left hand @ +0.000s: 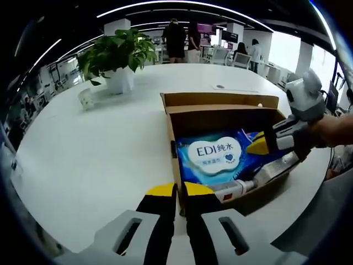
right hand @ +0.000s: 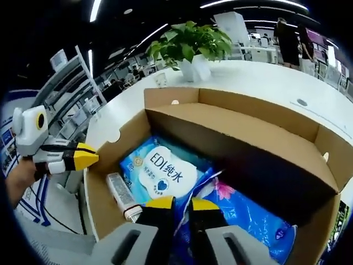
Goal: Operate the shoe box by opening the lid, removing the specified soft item, and placing it in the target area until the item is outside and the box remains undamaged.
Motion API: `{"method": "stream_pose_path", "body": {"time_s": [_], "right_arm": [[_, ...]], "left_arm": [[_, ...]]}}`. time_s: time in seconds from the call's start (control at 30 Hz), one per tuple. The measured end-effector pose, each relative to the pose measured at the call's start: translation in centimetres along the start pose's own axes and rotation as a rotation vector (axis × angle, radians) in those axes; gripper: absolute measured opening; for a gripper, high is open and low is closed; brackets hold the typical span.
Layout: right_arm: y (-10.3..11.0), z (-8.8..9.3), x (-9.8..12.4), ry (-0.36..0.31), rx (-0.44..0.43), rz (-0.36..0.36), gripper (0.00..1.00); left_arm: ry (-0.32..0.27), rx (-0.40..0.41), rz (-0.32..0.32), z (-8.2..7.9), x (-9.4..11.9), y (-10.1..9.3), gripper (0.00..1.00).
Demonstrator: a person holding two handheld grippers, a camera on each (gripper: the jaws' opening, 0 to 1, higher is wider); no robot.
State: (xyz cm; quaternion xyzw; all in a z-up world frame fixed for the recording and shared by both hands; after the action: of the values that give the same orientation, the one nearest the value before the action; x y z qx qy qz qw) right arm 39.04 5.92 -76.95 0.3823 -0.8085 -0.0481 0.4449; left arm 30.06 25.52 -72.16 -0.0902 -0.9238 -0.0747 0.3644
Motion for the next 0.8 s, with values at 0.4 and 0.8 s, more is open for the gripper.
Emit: {"method": "stream_pose_path", "body": {"time_s": [0.4, 0.8], "right_arm": [[0.6, -0.7, 1.4, -0.037, 0.015, 0.001, 0.00], [0.9, -1.4, 2.9, -0.095, 0.016, -0.006, 0.00]], "left_arm": [[0.003, -0.003, -0.002, 0.0, 0.1, -0.1, 0.02], [0.006, -0.017, 0.000, -0.1, 0.1, -0.1, 0.03]]}}
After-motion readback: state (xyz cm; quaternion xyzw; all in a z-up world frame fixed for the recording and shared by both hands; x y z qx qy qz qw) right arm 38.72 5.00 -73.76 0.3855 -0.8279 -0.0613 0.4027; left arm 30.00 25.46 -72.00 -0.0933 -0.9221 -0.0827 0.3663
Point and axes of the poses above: the point that each gripper's makers call its tool centre point, and the gripper's own axes: x roughly backward along the fingers, y roughly to its left, z roughly out of its underside, the point moved 7 cm from there along x, roughly backward along the fingers, and after that the axes turned 8 degrees about -x, right-handed, at the moved point
